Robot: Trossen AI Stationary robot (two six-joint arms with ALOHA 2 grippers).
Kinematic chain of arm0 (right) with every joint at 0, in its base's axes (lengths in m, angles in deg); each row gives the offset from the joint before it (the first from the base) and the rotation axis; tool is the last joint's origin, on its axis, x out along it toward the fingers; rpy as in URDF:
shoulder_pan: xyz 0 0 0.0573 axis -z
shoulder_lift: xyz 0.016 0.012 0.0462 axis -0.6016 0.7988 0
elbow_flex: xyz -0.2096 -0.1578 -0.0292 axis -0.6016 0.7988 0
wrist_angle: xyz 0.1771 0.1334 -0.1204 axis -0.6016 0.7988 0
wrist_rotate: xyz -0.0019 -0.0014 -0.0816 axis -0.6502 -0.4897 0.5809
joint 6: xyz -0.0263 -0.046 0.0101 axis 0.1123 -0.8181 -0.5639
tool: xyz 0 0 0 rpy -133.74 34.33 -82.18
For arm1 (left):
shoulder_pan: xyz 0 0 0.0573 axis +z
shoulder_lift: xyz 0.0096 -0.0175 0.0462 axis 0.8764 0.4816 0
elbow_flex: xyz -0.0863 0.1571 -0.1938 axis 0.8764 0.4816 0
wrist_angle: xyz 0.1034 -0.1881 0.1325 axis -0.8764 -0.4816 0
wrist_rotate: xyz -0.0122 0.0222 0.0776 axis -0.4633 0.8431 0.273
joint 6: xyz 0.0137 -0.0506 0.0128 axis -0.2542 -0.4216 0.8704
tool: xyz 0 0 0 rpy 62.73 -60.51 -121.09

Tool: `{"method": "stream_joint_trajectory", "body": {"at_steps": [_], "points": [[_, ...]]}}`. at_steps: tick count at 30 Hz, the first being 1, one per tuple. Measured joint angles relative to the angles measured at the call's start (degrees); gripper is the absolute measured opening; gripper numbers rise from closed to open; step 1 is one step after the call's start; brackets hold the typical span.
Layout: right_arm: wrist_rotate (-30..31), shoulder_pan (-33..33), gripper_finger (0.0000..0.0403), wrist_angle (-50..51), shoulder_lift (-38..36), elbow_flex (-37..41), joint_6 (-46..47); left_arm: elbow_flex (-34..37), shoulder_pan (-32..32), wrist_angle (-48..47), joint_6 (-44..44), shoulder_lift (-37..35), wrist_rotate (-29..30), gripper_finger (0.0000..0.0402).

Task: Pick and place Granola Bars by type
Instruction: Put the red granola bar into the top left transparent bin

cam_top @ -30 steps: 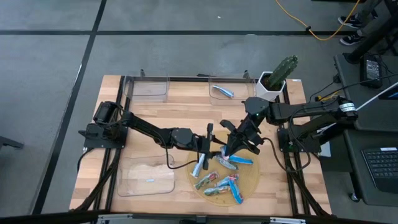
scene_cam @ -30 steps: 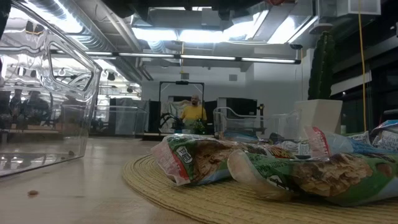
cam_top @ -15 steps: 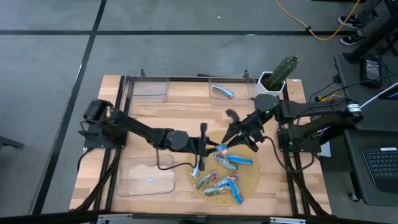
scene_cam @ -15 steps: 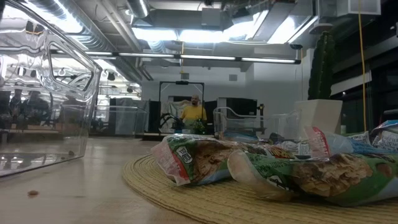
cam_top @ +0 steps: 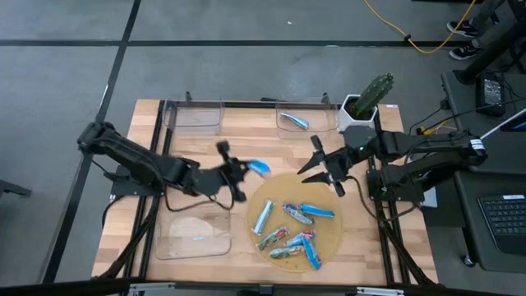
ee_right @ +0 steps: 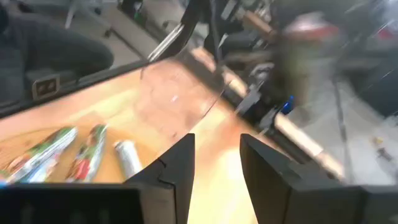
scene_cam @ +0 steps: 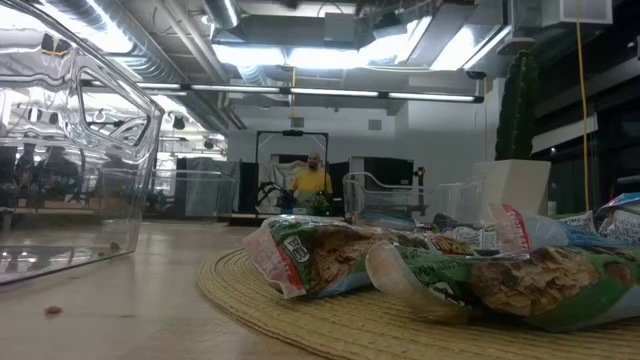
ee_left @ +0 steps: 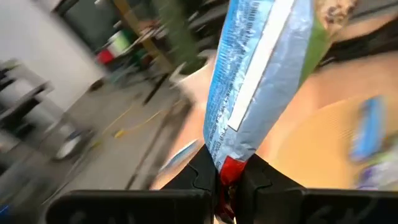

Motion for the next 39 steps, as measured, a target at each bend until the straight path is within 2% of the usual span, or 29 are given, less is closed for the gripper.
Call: {"method": "stream_joint_trajectory", "body": {"at_steps": [5, 11, 14, 19, 22, 30, 39], "points": [[0.64, -0.02, 0.0131, -4.56, 0.82, 6.30, 0.63, 0.00, 5.33, -11.51, -4.89, -5.75, 5.10, 0.0014], [7.83, 0.01, 0.0131, -8.97, 0.98, 12.30, 4.03, 0.00, 17.28, -23.45, -6.91, -10.15, 4.71, 0.0013], [8.71, 0.05, 0.0131, -11.03, 1.00, 14.33, 4.95, 0.00, 25.04, -29.11, -6.88, -11.57, 4.15, 0.0013], [8.93, 0.05, 0.0131, -18.33, 1.03, 19.18, 5.68, 0.01, 38.05, -35.34, -6.89, -11.86, -0.73, 0.0014], [8.97, 0.04, 0.0131, -23.51, 1.00, 21.64, 4.16, 0.51, 44.91, -35.53, -5.94, -11.05, -4.29, 0.0014], [9.01, 0.03, 0.0131, -24.02, 1.00, 22.48, 4.15, 7.51, 58.20, -31.50, -0.33, -8.95, -10.57, 0.0014], [9.01, 0.03, 0.0131, -23.96, 1.00, 22.48, 3.77, 16.99, 66.11, -23.41, 3.49, -6.45, -16.12, 0.0015]]}}
